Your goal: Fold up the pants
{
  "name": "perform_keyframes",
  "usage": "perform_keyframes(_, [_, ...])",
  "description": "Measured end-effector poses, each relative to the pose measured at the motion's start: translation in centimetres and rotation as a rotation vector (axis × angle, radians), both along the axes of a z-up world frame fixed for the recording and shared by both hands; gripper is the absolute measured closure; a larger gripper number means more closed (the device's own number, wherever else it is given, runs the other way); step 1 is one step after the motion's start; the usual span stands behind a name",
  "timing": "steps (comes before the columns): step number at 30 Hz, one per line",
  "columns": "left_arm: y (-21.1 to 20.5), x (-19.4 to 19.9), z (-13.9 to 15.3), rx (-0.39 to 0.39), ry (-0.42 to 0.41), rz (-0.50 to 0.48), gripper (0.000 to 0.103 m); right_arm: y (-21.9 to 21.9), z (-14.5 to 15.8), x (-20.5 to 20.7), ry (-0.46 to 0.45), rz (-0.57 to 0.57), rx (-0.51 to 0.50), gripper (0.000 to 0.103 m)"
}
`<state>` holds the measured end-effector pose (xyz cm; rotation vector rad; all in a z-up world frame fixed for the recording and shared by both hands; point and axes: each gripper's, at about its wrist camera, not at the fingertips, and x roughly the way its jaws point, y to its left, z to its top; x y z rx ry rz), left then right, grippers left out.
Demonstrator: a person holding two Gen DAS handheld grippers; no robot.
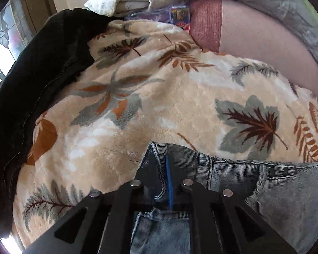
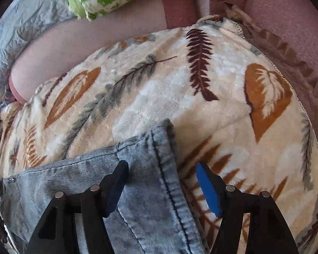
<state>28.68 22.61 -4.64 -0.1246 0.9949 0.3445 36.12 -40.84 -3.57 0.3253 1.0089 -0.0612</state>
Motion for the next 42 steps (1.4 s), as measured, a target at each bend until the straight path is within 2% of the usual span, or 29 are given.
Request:
perform_keyframes(1, [0.1,-1.2,1.1,0.021,-0.035,0.011,0.074,-1.2,0.1,-1.2,0.005,-0.028,0.050,0.031])
perform_keyframes(2, [0.0,-2.7,2.3,0.054,-0.078,0.020,0.056,-2.2,0.2,-2.4,0.016,-0.048,0.090,0.031])
perform_keyframes(3, [-0.3,-4.1,3.3,0.083,-0.121,0.020,0.042,-3.1,0.1,-3.6,0.029,-0.062,0.129,0.031])
perform_keyframes(5, [-1.3,-6.7,4.5,0.098,-0.178,-0.015,0.039,-3.9,-0.7,-5.3,0.070,-0.053,0.196,0.031])
perform_keyframes(8, [-3.7,-8.2,4.0,0.101,-0.147,-0.096,0.039,-2.5,-1.7,-6.1,0.106,0.002,0.207,0.032])
perform_keyframes(9, [-4.7,-8.3,3.4,0.115,-0.126,-0.114,0.039,-1.9,-2.1,-5.9,0.120,0.015,0.194,0.036])
perform_keyframes(11, [-6.2,-7.8,1.2,0.153,-0.044,-0.141,0.039,-0.8,-2.8,-5.3,0.169,0.002,0.098,0.052])
perform_keyframes(12, [-6.9,-7.4,-0.3,0.174,0.018,-0.149,0.039,-0.3,-2.7,-5.3,0.170,0.003,0.053,0.066])
perform_keyframes(13, [-7.3,-7.1,-1.7,0.195,0.073,-0.158,0.039,0.0,-2.3,-5.4,0.160,0.018,0.048,0.082])
perform_keyframes(14, [-7.6,-6.9,-2.8,0.214,0.104,-0.165,0.039,0.3,-1.6,-5.8,0.149,0.024,0.043,0.083])
perform_keyframes(17, [-8.0,-6.8,-3.9,0.252,0.106,-0.171,0.035,1.6,1.2,-7.8,0.089,0.064,-0.111,0.083])
perform_keyframes(19, [-8.0,-6.6,-3.9,0.261,0.115,-0.163,0.033,1.2,0.6,-8.9,0.101,0.064,-0.156,0.083])
perform_keyframes(20, [-8.0,-6.4,-4.0,0.269,0.123,-0.163,0.032,1.2,-0.5,-9.1,0.130,0.071,-0.210,0.082])
perform_keyframes(21, [-8.1,-6.3,-3.9,0.278,0.131,-0.163,0.032,1.4,-2.4,-8.9,0.178,0.092,-0.253,0.074])
perform_keyframes(22, [-8.2,-6.3,-3.7,0.288,0.139,-0.163,0.032,1.3,-3.5,-9.0,0.168,0.103,-0.263,0.070])
perform_keyframes(23, [-8.3,-6.6,-3.2,0.296,0.139,-0.168,0.032,1.1,-3.1,-9.5,0.119,0.084,-0.272,0.066])
perform_keyframes(24, [-8.6,-7.1,-2.3,0.296,0.120,-0.179,0.032,0.5,-2.4,-10.0,0.108,0.045,-0.249,0.052])
perform_keyframes(26, [-8.9,-9.0,-0.3,0.315,0.056,-0.212,0.032,-0.9,-1.0,-11.5,0.068,0.015,-0.101,0.033])
perform_keyframes(29, [-8.7,-13.0,2.0,0.324,-0.016,-0.253,0.032,-2.5,1.0,-15.2,0.027,-0.007,-0.079,0.033])
perform_keyframes(33, [-5.6,-18.2,2.8,0.222,-0.035,-0.209,0.032,-4.6,0.2,-21.2,0.054,-0.017,0.099,0.033])
perform_keyframes(37, [-3.4,-21.2,0.5,0.099,0.074,-0.169,0.032,-5.1,-3.4,-26.3,0.142,-0.011,0.205,0.033])
perform_keyframes(40, [-4.3,-22.3,-1.5,0.159,0.165,-0.214,0.032,-4.6,-4.7,-28.2,0.147,0.012,0.221,0.035])
perform_keyframes(41, [-4.6,-22.6,-2.2,0.163,0.200,-0.233,0.032,-4.3,-4.7,-28.6,0.142,0.017,0.214,0.038])
perform_keyframes(42, [-4.8,-22.9,-2.9,0.149,0.224,-0.246,0.032,-3.9,-4.7,-28.7,0.143,0.029,0.203,0.051])
